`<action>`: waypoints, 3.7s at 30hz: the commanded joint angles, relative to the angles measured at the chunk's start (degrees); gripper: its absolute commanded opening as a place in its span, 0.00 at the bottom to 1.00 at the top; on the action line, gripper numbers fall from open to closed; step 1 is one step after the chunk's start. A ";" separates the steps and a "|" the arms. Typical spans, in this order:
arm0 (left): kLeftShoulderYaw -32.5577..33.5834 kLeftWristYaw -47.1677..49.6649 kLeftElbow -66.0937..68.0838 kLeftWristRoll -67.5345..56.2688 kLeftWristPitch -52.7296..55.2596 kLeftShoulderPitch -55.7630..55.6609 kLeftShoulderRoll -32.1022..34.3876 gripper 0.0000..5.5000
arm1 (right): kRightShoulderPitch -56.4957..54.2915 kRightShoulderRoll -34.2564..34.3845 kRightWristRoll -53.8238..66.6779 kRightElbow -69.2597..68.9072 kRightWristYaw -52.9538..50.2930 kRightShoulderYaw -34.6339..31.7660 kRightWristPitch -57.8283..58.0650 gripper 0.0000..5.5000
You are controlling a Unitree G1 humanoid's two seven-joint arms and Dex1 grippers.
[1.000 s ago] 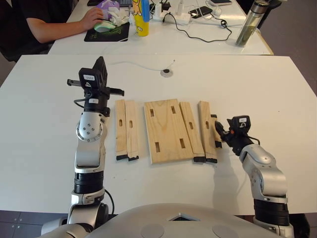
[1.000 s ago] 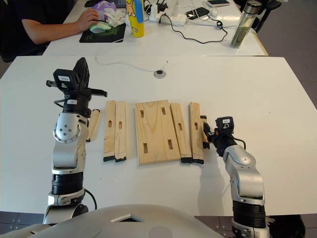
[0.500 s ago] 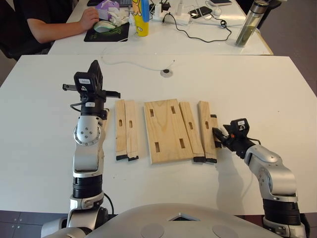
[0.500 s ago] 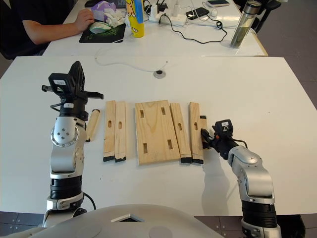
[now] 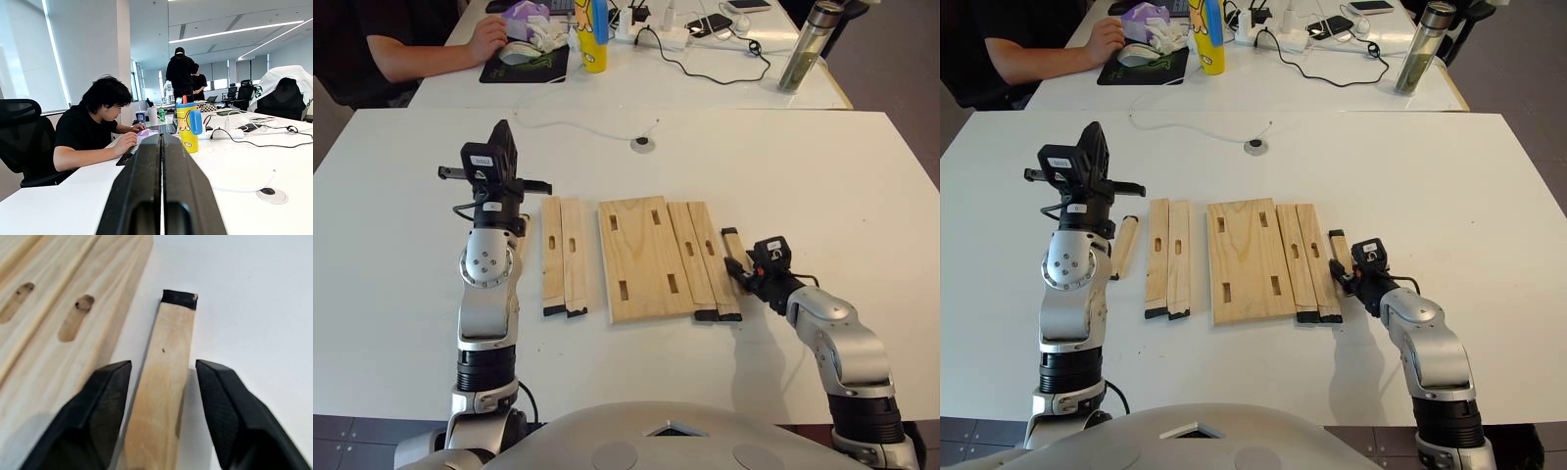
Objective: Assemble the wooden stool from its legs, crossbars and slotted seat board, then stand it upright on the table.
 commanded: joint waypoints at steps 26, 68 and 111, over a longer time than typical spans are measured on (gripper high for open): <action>8.78 -10.36 0.33 -51.73 35.52 -11.85 -3.51 0.39 | -16.64 9.33 4.14 4.94 4.40 2.07 -26.71 0.24; 6.56 -9.16 4.10 -64.83 49.16 -13.40 1.46 0.09 | -11.73 10.46 5.47 2.12 11.84 12.85 -28.99 0.24; 10.36 16.80 -18.99 -48.87 41.91 10.67 -2.21 0.08 | -8.77 10.85 -0.02 11.24 0.60 3.74 -29.54 0.36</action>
